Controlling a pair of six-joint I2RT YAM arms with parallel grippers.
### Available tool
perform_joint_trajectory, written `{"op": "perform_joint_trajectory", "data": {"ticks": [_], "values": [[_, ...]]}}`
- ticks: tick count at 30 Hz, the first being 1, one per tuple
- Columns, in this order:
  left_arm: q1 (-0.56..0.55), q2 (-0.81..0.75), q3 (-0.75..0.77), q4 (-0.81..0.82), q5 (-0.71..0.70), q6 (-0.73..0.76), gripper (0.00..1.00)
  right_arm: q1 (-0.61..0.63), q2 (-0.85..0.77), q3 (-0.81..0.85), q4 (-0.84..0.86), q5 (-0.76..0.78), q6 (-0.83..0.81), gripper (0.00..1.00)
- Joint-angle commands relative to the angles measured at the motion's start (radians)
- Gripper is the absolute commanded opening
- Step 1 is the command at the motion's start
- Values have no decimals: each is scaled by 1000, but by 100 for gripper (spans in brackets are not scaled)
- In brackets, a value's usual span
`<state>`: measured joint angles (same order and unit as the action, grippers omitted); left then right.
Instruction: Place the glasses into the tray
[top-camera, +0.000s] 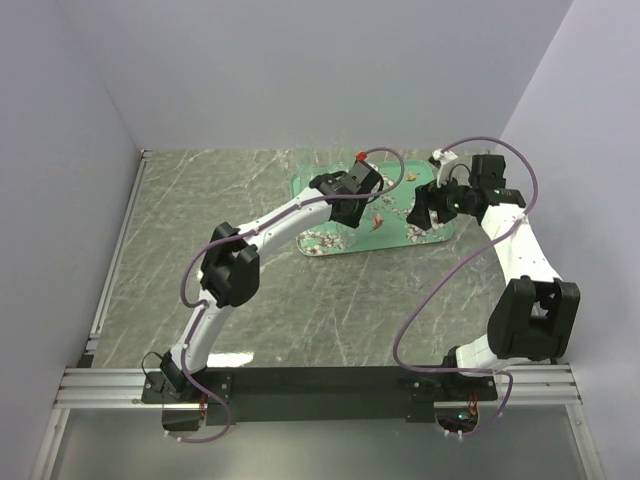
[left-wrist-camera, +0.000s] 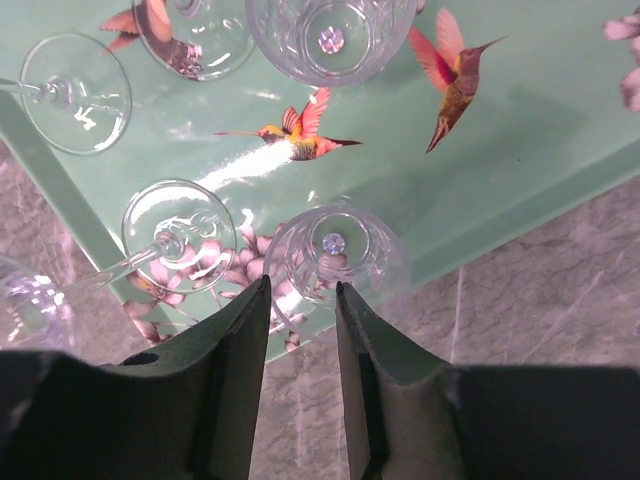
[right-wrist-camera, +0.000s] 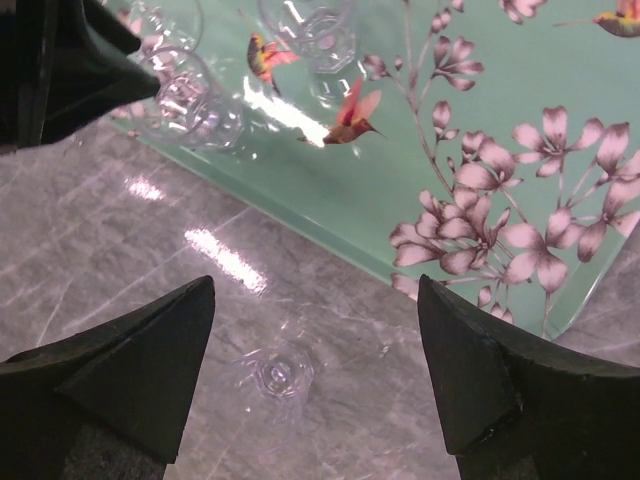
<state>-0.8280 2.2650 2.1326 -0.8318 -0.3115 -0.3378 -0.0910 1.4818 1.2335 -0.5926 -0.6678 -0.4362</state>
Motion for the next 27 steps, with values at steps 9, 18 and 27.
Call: {"op": "perform_joint_trajectory", "data": {"ticks": [9, 18, 27], "values": [[-3, -150, 47, 39, 28, -10, 38, -7, -66, 4, -162, -147, -287, 88], [-33, -399, -180, 217, 132, 25, 56, -10, -112, -54, -550, -216, -901, 87], [-40, -700, -515, 344, 149, 10, 66, -7, -81, -109, -498, -136, -969, 81]]}}
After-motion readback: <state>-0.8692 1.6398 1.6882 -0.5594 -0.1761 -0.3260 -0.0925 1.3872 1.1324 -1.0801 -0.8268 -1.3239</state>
